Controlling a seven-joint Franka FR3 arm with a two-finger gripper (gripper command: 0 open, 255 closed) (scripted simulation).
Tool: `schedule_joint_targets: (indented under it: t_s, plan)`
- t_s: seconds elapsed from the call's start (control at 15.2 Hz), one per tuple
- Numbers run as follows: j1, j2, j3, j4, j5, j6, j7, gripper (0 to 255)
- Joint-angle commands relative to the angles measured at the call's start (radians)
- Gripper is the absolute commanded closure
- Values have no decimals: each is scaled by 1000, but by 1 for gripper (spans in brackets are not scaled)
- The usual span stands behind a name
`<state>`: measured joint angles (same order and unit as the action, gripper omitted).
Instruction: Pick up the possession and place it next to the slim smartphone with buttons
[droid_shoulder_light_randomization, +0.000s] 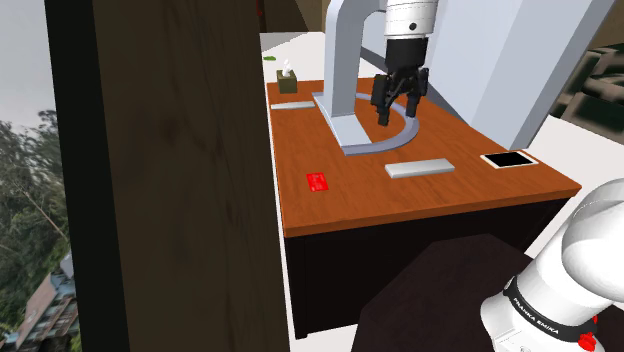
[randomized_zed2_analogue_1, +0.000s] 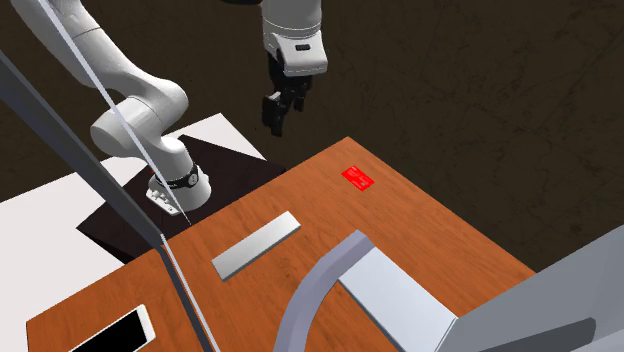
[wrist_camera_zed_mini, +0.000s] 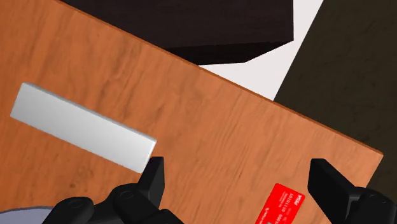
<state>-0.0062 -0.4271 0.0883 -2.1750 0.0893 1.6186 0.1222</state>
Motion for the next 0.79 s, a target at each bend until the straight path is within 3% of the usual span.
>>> schedule_joint_targets:
  t_s: [0.0,0.73]
  plan:
    - [0,95,18,47,21,6,58,0]
    - [14,592,56,345,120,-2,318,0]
